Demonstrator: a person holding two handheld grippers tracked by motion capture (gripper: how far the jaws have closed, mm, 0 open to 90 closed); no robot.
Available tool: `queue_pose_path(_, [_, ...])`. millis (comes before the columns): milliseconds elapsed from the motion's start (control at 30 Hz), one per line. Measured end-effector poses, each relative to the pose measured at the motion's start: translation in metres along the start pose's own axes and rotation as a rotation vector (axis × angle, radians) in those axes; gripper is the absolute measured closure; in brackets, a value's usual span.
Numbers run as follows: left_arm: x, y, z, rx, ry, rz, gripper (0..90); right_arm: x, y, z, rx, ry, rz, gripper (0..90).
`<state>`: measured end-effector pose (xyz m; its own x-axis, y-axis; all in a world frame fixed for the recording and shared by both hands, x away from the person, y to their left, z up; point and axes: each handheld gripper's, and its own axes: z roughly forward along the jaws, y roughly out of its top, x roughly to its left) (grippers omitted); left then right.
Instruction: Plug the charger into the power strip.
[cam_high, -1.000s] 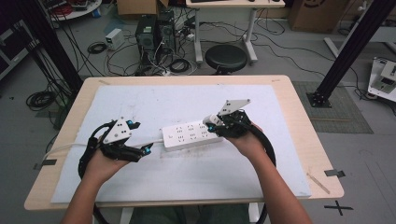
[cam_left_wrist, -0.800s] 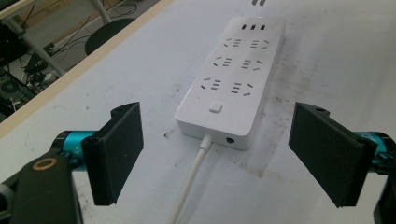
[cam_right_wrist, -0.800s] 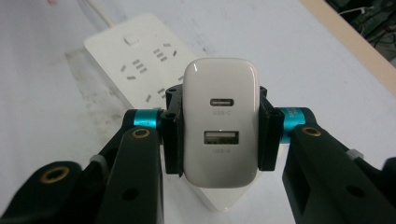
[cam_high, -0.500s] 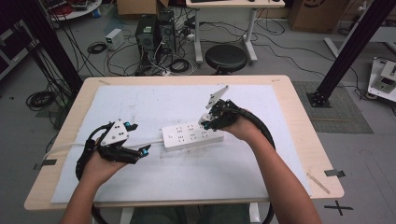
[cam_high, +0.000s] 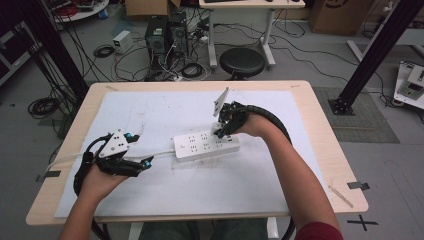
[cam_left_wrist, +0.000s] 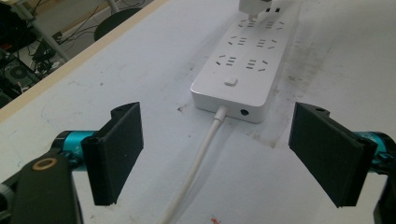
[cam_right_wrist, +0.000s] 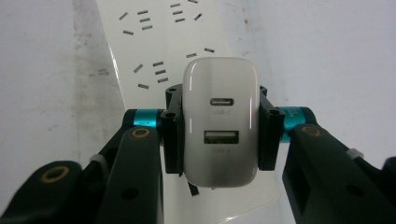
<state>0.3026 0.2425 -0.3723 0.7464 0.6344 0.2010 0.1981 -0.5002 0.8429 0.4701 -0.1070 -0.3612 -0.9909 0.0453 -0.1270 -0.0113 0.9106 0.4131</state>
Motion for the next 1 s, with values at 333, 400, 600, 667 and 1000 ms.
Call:
queue_pose_path(333, [0.001, -0.004, 0.003, 0.003, -0.005, -0.011, 17.8, -0.007, 0.006, 0.003, 0.013, 0.04, -0.07, 63.2])
queue_pose_path(400, [0.0, -0.003, 0.004, 0.001, -0.004, -0.013, 17.8, -0.009, 0.007, 0.003, 0.022, 0.047, -0.09, 63.2])
queue_pose_path(600, [0.001, -0.003, 0.003, -0.001, 0.001, -0.014, 17.8, -0.013, 0.009, 0.003, 0.026, 0.067, -0.111, 63.2])
queue_pose_path(667, [0.001, -0.003, 0.004, 0.002, 0.002, -0.014, 17.9, -0.013, 0.008, 0.004, 0.035, 0.074, -0.118, 63.2])
queue_pose_path(1000, [0.0, -0.002, 0.006, 0.008, -0.003, -0.011, 17.9, -0.016, 0.008, 0.007, 0.039, 0.093, -0.135, 63.2])
